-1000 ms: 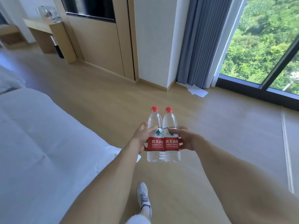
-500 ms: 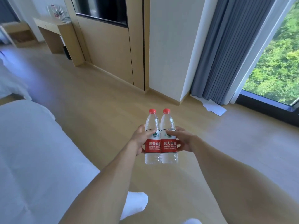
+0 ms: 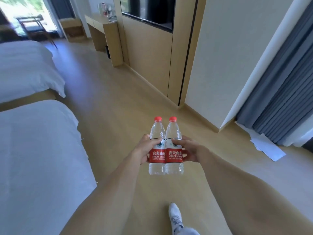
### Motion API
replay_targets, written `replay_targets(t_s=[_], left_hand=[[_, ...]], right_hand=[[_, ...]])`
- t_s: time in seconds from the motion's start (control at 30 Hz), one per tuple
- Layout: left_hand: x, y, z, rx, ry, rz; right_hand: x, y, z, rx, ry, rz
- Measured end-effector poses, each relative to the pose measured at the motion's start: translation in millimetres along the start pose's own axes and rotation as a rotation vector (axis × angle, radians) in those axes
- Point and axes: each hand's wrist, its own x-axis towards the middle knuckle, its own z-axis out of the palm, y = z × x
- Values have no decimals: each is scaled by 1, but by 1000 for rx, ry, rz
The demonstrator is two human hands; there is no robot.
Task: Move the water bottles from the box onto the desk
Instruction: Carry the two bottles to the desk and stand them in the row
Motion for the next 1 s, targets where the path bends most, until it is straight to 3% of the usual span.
replay_targets(t_s=[0.27, 0.5, 1.0], left_hand=[[91, 87, -24, -87, 201, -4], [148, 128, -76, -166, 314, -7], [325, 234, -304, -237, 379, -59]], right_hand=[[119, -119, -11, -127, -184, 1], [208, -184, 25, -192, -291, 10], [434, -341, 193, -245, -372, 44]])
